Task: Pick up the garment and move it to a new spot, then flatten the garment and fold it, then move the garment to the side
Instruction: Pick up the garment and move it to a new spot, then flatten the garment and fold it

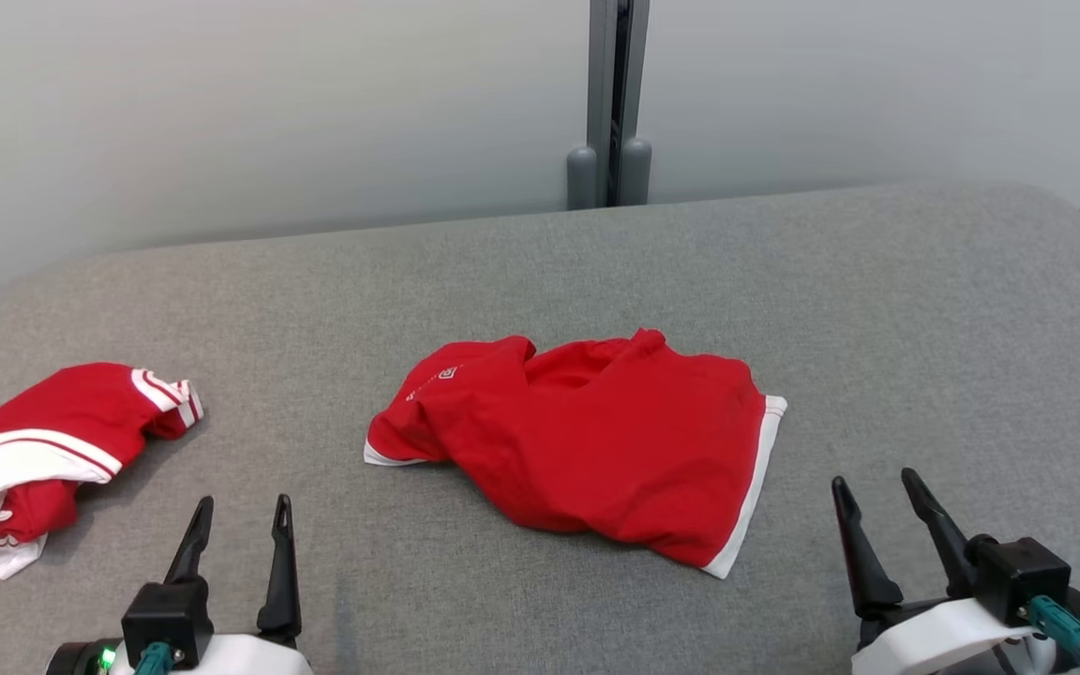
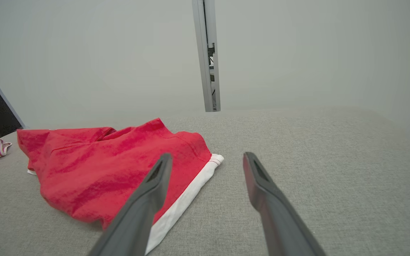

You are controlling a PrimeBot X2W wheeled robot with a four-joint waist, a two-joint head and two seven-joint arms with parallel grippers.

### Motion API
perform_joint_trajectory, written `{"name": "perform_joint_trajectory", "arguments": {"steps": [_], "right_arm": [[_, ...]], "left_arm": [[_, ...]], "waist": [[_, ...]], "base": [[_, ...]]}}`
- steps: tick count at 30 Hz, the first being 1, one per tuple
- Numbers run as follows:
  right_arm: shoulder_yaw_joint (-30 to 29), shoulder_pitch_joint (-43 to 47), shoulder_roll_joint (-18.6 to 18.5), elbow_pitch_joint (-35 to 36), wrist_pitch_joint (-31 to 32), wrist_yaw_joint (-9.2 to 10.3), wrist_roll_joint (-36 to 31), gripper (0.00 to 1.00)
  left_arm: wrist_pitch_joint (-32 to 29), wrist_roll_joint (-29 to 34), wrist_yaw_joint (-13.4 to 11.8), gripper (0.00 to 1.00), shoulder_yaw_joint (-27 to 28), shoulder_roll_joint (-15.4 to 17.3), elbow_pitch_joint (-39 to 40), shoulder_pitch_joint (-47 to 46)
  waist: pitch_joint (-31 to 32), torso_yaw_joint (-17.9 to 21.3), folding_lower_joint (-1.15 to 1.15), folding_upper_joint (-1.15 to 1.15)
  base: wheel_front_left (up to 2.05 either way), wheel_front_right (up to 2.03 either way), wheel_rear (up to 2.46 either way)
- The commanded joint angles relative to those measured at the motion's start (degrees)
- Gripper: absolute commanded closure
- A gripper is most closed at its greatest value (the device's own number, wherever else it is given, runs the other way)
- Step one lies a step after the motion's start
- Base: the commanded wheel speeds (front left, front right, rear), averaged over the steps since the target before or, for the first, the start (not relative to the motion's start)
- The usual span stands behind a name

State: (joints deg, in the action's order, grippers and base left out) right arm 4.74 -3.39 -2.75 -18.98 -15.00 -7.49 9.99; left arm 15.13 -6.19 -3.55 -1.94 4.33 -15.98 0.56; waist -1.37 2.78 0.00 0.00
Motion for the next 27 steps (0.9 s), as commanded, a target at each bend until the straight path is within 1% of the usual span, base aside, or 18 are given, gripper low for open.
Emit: {"name": "perform_joint_trajectory", "arguments": {"steps": [1, 10, 15, 17, 21, 27], "right_arm": [[-0.7, 0.9, -0.3, 0.9, -0.3, -0.01, -0.7, 0.00], [-1.5, 2.7, -0.3, 1.5, -0.3, -0.01, -1.5, 0.00], [-0.9, 3.0, -0.3, 0.7, -0.3, -0.01, -0.8, 0.00], [-0.7, 2.8, -0.3, 0.5, -0.3, -0.01, -0.5, 0.00], [-0.6, 1.8, -0.3, 0.2, -0.3, -0.01, 0.1, 0.00], [-1.2, -2.3, -0.3, -0.8, -0.3, -0.01, 0.7, 0.00]], "left_arm": [[0.0, 0.7, -0.2, 0.00, 0.6, -0.2, 0.9, 1.3], [0.0, 2.0, 0.3, 0.00, 1.4, -1.0, 2.1, 4.7], [0.0, 1.5, 1.0, 0.00, 0.9, -1.2, 1.9, 4.7], [0.0, 1.5, 1.5, 0.00, 0.6, -1.3, 2.0, 4.3], [0.0, 1.6, 1.7, 0.00, -0.4, -1.3, 2.6, 3.4], [0.0, 0.1, 1.8, 0.00, -2.4, -1.3, 2.8, 1.4]], "waist": [[1.2, -0.3, 0.00, 0.00], [2.8, -0.7, 0.00, 0.00], [2.3, -1.3, 0.00, 0.00], [1.7, -1.7, 0.00, 0.00], [0.2, -2.9, 0.00, 0.00], [-4.9, -5.2, 0.00, 0.00]], "base": [[0.00, 0.00, 0.00], [0.00, 0.00, 0.00], [0.00, 0.00, 0.00], [0.00, 0.00, 0.00], [0.00, 0.00, 0.00], [0.00, 0.00, 0.00]]}}
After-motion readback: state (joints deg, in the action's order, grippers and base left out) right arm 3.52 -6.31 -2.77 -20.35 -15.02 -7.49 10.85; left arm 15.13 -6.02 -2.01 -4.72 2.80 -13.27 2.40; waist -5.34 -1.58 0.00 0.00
